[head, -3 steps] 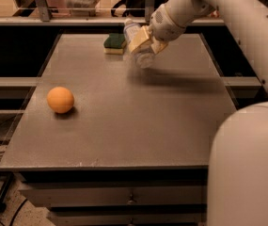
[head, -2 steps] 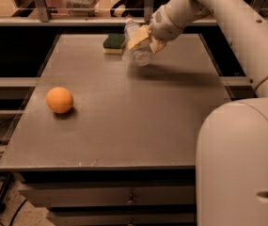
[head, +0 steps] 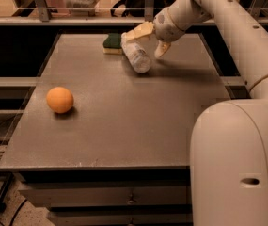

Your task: Move blue plastic bottle near sponge

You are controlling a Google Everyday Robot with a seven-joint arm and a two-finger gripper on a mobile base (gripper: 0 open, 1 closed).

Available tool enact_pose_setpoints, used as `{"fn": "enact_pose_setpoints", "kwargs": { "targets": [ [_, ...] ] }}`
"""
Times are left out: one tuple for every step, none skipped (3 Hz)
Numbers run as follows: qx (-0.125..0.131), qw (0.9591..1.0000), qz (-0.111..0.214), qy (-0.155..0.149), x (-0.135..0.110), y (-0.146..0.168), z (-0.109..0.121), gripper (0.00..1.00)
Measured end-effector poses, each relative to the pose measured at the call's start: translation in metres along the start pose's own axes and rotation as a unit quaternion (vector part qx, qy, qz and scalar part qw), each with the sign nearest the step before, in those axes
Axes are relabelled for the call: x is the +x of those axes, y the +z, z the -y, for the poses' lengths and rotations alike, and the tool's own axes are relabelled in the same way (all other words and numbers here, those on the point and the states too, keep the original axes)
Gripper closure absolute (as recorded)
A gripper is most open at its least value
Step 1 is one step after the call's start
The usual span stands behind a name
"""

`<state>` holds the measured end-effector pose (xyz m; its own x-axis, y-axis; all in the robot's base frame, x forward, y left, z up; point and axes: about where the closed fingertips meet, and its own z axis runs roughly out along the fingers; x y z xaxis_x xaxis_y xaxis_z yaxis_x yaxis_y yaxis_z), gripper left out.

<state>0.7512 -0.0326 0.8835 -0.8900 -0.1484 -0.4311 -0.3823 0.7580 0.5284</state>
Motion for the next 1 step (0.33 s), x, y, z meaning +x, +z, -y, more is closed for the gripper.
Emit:
{"fn": "enact_pose_setpoints", "kwargs": {
  "targets": [
    [0.0, 1.0, 0.0, 0.0, -0.0004, 0.0002, 0.0, 0.0]
  ]
}}
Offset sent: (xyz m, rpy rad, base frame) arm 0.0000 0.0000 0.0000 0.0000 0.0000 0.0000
